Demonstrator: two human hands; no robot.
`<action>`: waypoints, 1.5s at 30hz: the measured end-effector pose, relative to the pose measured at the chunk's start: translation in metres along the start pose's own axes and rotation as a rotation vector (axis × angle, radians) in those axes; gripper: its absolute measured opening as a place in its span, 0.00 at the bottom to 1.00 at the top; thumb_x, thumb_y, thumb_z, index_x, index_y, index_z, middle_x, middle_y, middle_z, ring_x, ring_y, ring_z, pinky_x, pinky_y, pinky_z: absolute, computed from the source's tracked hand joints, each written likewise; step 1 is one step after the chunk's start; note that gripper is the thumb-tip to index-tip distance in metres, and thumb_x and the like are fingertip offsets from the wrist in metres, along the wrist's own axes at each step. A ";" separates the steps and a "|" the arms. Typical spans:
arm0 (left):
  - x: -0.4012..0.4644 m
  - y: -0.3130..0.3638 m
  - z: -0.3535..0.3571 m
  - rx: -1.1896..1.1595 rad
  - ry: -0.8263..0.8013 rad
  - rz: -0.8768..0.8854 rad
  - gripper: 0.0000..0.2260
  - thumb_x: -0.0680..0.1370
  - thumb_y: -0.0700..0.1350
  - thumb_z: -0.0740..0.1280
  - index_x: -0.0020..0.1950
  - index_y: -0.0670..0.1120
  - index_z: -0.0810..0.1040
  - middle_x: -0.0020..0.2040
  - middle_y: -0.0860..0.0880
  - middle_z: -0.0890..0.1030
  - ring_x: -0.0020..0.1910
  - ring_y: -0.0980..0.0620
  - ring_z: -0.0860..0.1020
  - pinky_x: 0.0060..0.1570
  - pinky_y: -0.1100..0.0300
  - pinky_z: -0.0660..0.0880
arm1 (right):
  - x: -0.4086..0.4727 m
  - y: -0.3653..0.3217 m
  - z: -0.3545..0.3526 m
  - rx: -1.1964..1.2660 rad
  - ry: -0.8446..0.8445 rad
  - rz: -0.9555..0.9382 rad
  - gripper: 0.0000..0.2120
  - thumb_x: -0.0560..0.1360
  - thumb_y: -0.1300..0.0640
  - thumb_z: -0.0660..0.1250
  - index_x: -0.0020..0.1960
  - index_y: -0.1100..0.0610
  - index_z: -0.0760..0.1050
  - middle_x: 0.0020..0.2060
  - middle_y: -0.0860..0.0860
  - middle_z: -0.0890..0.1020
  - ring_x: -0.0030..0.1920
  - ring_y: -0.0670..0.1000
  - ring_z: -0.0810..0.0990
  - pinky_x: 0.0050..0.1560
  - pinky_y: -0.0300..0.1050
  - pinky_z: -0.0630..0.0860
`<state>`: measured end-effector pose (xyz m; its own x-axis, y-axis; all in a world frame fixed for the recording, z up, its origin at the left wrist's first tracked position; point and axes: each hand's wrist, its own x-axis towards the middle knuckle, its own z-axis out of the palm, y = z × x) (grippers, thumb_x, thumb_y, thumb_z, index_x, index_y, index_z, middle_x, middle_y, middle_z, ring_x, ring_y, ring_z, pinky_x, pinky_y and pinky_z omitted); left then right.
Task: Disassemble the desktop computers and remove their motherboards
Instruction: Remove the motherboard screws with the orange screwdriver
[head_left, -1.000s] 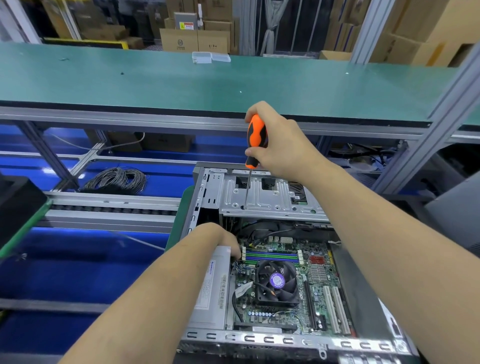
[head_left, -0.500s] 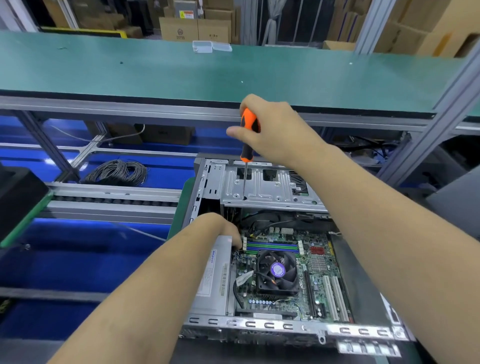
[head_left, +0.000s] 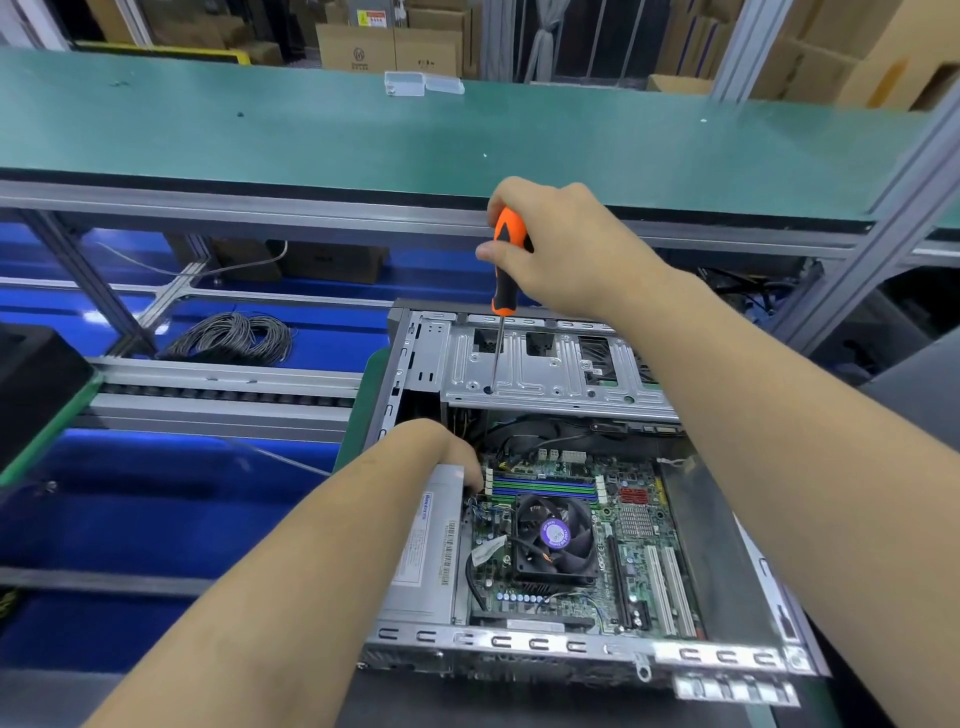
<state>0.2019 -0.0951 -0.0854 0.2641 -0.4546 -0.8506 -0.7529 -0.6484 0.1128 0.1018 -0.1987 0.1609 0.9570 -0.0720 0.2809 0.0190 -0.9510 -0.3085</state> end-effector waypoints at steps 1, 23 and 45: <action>0.000 0.000 0.000 0.002 -0.001 0.001 0.11 0.78 0.52 0.59 0.58 0.51 0.65 0.58 0.52 0.64 0.55 0.49 0.64 0.66 0.48 0.69 | 0.000 0.001 0.000 0.005 0.003 -0.001 0.13 0.79 0.46 0.66 0.58 0.53 0.72 0.46 0.56 0.78 0.47 0.59 0.75 0.46 0.47 0.71; -0.008 0.003 0.001 0.006 0.025 -0.024 0.23 0.79 0.52 0.60 0.72 0.45 0.70 0.74 0.43 0.69 0.67 0.44 0.73 0.68 0.44 0.71 | 0.009 0.004 0.002 -0.006 0.027 0.000 0.16 0.80 0.46 0.65 0.63 0.54 0.72 0.46 0.50 0.75 0.48 0.55 0.71 0.47 0.44 0.65; -0.001 0.002 0.001 0.023 -0.014 -0.016 0.12 0.79 0.52 0.59 0.61 0.53 0.66 0.59 0.50 0.63 0.56 0.50 0.63 0.60 0.51 0.66 | 0.008 0.006 0.001 -0.005 0.036 0.002 0.16 0.80 0.46 0.65 0.64 0.54 0.72 0.46 0.49 0.75 0.48 0.53 0.68 0.47 0.44 0.64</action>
<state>0.1998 -0.0953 -0.0850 0.2682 -0.4356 -0.8593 -0.7623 -0.6414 0.0872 0.1095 -0.2051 0.1604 0.9460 -0.0843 0.3130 0.0158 -0.9525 -0.3041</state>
